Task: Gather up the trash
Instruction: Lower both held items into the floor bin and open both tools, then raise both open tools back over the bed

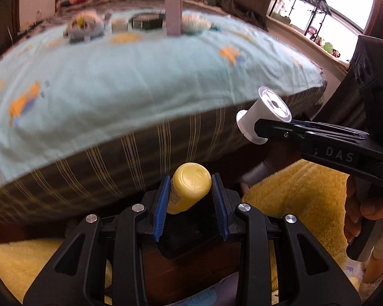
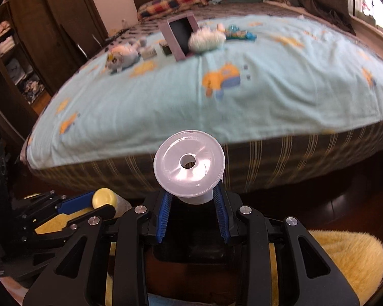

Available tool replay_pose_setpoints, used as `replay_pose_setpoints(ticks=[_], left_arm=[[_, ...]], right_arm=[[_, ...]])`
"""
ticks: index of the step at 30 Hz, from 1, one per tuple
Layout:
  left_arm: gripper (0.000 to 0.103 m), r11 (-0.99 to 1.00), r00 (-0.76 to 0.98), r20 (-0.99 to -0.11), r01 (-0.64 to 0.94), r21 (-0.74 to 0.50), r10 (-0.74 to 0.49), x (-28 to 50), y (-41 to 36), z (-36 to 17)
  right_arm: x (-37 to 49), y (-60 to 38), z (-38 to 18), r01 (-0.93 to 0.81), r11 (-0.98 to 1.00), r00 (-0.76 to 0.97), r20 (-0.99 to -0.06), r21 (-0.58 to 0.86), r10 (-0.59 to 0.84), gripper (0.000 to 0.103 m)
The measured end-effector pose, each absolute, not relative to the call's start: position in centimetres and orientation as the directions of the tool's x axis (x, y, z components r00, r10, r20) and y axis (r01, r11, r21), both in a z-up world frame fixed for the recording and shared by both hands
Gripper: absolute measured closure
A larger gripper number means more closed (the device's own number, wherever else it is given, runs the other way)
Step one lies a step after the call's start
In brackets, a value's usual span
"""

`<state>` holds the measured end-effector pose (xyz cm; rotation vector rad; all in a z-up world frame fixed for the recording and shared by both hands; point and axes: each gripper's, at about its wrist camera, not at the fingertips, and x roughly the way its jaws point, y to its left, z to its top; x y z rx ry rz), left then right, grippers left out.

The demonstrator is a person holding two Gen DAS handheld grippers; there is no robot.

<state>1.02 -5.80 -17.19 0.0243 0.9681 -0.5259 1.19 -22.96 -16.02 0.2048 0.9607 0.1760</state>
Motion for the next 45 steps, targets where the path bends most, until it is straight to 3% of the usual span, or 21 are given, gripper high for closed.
replay_pose_setpoints(ticks=[14,24,26,33,34,36,37,41,45], left_arm=[[0.072,0.893,0.342,-0.858,0.374,-0.250,-0.384,2.9,-5.9,-28.5],[0.072,0.900,0.298,-0.880,0.351,-0.259,-0.370,3.3,-5.9,-30.7],[0.071,0.901,0.300,-0.880,0.349,-0.258,-0.368,3.4,-5.7,-30.9],[0.051,0.903,0.315,-0.874,0.340,-0.261,-0.371,3.6,-4.3,-29.6],[0.049,0.904,0.323,-0.870,0.338,-0.263,-0.374,3.5,-4.1,-29.1],[0.030,0.905,0.350,-0.856,0.330,-0.267,-0.381,3.4,-3.5,-27.8],[0.025,0.907,0.365,-0.850,0.327,-0.266,-0.381,3.4,-3.4,-26.9],[0.017,0.919,0.452,-0.816,0.323,-0.227,-0.361,3.2,-3.3,-23.9],[0.011,0.932,0.539,-0.775,0.315,-0.178,-0.330,3.1,-2.8,-20.3]], right_arm=[[2.2,-22.2,-27.7,0.003,0.959,0.445,-0.859,0.284,0.253,0.070],[3.3,-22.8,-28.8,0.021,0.951,0.425,-0.863,0.309,0.271,0.068],[3.3,-23.2,-28.3,0.024,0.951,0.429,-0.862,0.309,0.270,0.063],[3.2,-23.4,-25.7,0.031,0.954,0.486,-0.838,0.298,0.247,0.058],[3.1,-23.5,-25.1,0.027,0.956,0.502,-0.831,0.291,0.239,0.054],[2.9,-23.7,-24.0,0.020,0.961,0.539,-0.812,0.277,0.223,0.046],[2.8,-23.7,-23.4,0.017,0.962,0.557,-0.802,0.272,0.217,0.041],[2.4,-24.1,-20.0,0.005,0.969,0.636,-0.749,0.248,0.188,0.024],[2.4,-24.0,-16.6,-0.014,0.974,0.699,-0.694,0.226,0.171,0.014]])
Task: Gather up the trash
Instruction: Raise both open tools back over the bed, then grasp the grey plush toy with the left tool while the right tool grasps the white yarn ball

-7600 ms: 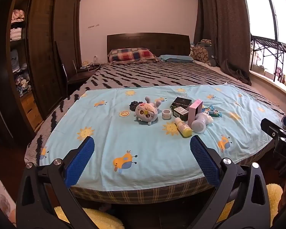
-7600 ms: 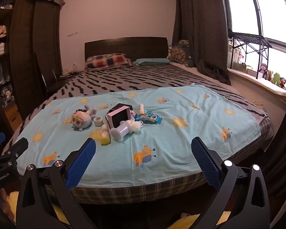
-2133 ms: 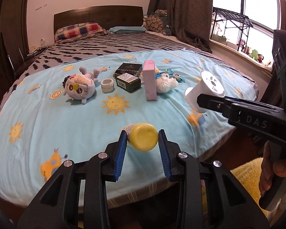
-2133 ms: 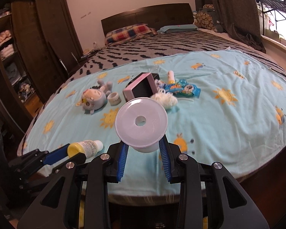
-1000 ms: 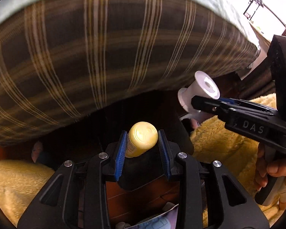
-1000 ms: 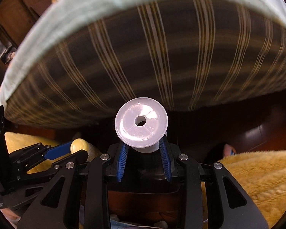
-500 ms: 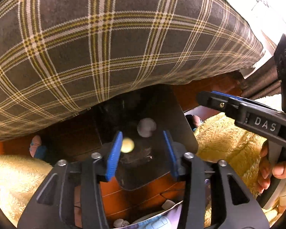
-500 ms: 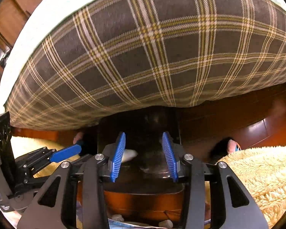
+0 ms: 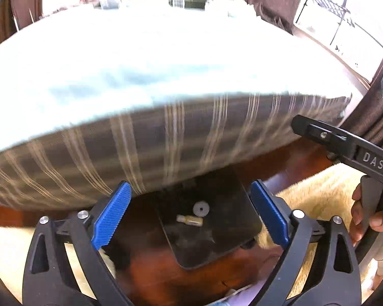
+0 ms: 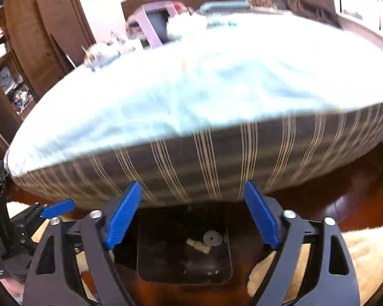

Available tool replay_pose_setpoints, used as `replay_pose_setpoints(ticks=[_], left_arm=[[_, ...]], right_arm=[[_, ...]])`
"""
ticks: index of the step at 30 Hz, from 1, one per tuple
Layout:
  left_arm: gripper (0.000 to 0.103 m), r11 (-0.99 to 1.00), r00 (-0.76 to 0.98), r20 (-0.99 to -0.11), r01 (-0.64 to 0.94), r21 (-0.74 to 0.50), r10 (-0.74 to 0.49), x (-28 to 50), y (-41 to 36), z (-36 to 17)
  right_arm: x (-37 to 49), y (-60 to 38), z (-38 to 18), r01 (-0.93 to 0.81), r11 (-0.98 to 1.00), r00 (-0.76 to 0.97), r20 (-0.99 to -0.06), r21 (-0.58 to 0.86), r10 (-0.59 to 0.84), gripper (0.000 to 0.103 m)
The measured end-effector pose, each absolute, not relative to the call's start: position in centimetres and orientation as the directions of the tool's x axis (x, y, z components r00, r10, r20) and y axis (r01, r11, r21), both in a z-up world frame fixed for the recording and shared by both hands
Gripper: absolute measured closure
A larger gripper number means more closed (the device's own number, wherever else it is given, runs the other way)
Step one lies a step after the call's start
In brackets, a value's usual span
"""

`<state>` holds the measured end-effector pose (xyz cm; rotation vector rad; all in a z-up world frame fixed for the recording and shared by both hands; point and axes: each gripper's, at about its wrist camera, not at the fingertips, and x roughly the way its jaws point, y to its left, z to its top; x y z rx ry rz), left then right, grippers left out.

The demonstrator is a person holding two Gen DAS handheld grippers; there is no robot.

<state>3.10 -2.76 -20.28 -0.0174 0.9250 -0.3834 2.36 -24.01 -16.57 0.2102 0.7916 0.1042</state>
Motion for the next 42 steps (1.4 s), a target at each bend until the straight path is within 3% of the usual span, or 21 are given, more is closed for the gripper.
replay_pose_setpoints(ticks=[5,22,31,42], left_arm=[[0.009,0.937,0.607,-0.727,0.312,-0.154,-0.322,3.8,-1.6,-16.3],[0.009,0.975,0.731,-0.657,0.218,-0.034,-0.186,12.1,1.1,-9.9],[0.009,0.982,0.721,-0.672,0.185,-0.047,-0.168,18.2,2.1,-10.0],[0.009,0.984,0.716,-0.680,0.171,-0.051,-0.159,25.1,2.6,-10.1]], right_arm=[[3.1,-24.4,-12.7,-0.025,0.981,0.752,-0.643,0.194,0.147,0.007],[12.4,-25.0,-9.1,0.004,0.990,0.814,-0.576,0.141,0.079,0.008],[17.7,-25.1,-10.1,-0.011,0.985,0.788,-0.606,0.171,0.113,0.026],[21.6,-23.9,-11.2,-0.043,0.985,0.756,-0.640,0.166,0.140,0.027]])
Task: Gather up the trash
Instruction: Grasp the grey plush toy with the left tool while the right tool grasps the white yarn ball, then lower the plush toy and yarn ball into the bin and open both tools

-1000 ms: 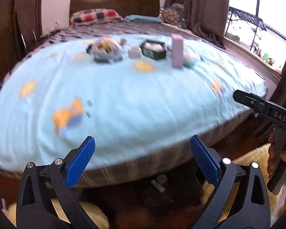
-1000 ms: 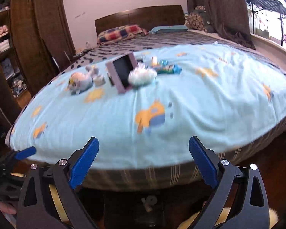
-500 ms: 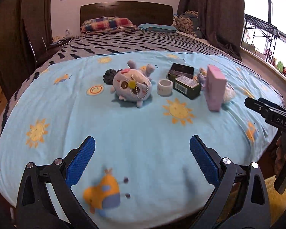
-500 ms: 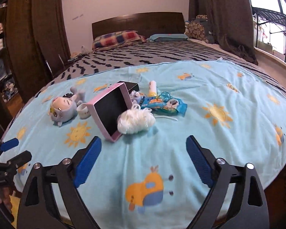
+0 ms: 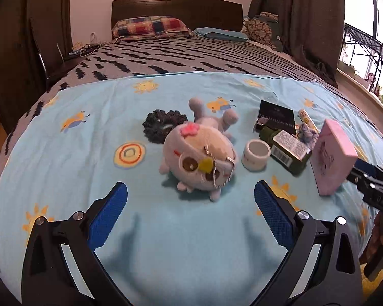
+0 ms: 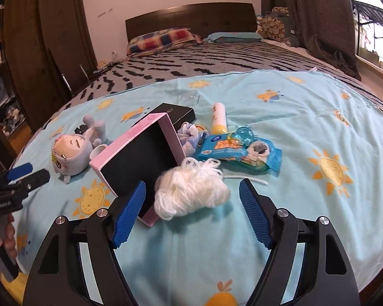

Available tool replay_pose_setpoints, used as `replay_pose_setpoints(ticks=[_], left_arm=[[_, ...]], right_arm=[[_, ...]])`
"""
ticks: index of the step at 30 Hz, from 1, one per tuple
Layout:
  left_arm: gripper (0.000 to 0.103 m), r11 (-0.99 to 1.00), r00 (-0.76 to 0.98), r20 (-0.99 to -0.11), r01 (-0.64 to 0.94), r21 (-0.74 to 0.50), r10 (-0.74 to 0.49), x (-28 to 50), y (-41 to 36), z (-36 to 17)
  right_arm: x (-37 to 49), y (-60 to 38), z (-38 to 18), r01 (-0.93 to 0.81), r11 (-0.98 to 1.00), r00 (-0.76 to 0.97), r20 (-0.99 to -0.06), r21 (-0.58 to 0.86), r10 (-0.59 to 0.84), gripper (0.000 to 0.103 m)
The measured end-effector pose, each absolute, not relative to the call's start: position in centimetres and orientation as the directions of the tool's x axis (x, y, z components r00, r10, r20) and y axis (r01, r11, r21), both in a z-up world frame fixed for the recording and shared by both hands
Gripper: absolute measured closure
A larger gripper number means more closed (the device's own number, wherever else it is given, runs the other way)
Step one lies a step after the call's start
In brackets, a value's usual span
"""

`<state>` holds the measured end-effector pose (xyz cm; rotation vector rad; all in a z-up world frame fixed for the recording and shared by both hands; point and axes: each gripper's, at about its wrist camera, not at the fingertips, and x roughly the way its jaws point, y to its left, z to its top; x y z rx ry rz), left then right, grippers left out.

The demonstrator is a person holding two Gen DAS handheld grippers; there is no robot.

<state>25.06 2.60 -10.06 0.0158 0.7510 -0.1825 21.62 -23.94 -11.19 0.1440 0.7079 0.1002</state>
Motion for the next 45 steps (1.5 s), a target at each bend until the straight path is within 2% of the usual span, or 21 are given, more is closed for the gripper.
replay_pose_setpoints(ticks=[6,7,8,9,12,16,20,32,45], left_arm=[[0.009,0.983,0.694,-0.704,0.182,-0.031,-0.151,28.6,1.6,-11.1],[0.009,0.982,0.690,-0.707,0.184,-0.033,-0.153,29.0,1.6,-11.3],[0.012,0.982,0.686,-0.711,0.186,-0.034,-0.155,29.3,1.5,-11.5],[0.017,0.981,0.681,-0.715,0.190,-0.037,-0.159,29.6,1.4,-11.6],[0.029,0.974,0.666,-0.720,0.218,-0.064,-0.196,30.1,1.1,-11.8],[0.031,0.974,0.678,-0.714,0.223,-0.031,-0.178,29.6,0.6,-11.6],[0.032,0.973,0.676,-0.710,0.223,-0.057,-0.197,28.4,0.9,-11.2],[0.033,0.969,0.724,-0.655,0.240,-0.053,-0.215,18.4,1.5,-8.1],[0.033,0.953,0.690,-0.667,0.284,-0.108,-0.281,7.0,1.0,-8.8]], right_arm=[[23.0,-23.3,-12.0,-0.049,0.987,0.739,-0.659,0.154,0.140,0.027],[23.1,-23.3,-12.1,-0.052,0.987,0.738,-0.660,0.154,0.141,0.033],[23.3,-23.3,-12.2,-0.053,0.987,0.734,-0.664,0.152,0.142,0.040],[23.4,-23.3,-12.3,-0.052,0.987,0.732,-0.667,0.152,0.142,0.043],[23.4,-23.4,-12.4,-0.056,0.987,0.730,-0.668,0.152,0.145,0.046],[23.0,-23.3,-12.0,-0.057,0.989,0.736,-0.663,0.138,0.135,0.049],[21.6,-23.4,-10.8,-0.053,0.990,0.757,-0.642,0.133,0.126,0.049],[14.5,-24.0,-7.3,-0.062,0.986,0.801,-0.582,0.152,0.140,0.049],[5.3,-23.2,-8.5,-0.098,0.980,0.782,-0.595,0.175,0.184,0.049]])
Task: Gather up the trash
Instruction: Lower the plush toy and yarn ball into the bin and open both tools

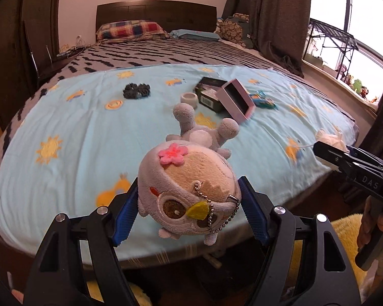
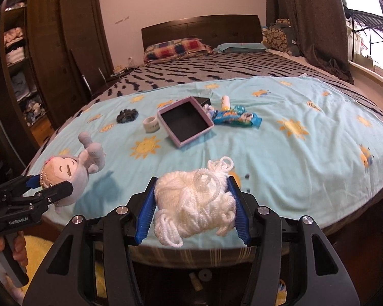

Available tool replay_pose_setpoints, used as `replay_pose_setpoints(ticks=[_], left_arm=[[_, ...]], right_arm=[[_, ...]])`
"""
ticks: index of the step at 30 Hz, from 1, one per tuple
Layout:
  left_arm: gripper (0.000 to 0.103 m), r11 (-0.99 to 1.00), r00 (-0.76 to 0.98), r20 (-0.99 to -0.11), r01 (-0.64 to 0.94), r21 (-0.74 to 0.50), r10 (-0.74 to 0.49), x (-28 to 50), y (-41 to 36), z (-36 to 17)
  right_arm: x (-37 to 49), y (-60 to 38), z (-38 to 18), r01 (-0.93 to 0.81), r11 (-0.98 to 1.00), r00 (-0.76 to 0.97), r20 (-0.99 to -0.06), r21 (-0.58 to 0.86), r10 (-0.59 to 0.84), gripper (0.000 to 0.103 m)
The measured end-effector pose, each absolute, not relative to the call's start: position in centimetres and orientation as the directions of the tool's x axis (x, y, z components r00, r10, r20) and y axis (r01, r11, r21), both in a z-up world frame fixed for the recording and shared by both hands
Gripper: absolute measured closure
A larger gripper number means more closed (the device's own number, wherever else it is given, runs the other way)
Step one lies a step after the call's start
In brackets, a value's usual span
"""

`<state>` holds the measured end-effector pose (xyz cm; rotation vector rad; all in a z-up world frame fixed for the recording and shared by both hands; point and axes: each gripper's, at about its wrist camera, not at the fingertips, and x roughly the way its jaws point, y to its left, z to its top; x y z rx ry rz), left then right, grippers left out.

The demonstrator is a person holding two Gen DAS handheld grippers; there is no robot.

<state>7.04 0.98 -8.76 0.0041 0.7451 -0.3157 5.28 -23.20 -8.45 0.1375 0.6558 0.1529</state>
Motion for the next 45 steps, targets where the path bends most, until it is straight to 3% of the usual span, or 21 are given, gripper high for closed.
replay_pose_setpoints(ticks=[17,27,33,45], left_arm=[[0.033,0.915,0.527,-0.775,0.370,-0.161,-0.349,0.0,-2.7,-16.2],[0.033,0.911,0.373,-0.866,0.362,-0.196,-0.334,1.3,-3.9,-23.2],[0.033,0.915,0.343,-0.893,0.373,-0.155,-0.291,1.9,-4.9,-26.0],[0.033,0.915,0.222,-0.928,0.342,-0.214,-0.300,2.5,-5.4,-31.0]], right_arm=[[0.7,-22.4,-16.9,-0.085,0.973,0.629,-0.746,0.213,0.218,0.049],[0.9,-21.4,-21.9,-0.076,0.973,0.521,-0.823,0.217,0.225,0.049],[1.1,-21.0,-25.0,-0.066,0.970,0.460,-0.856,0.233,0.237,0.049],[1.9,-20.2,-29.0,-0.047,0.968,0.381,-0.891,0.247,0.246,0.049]])
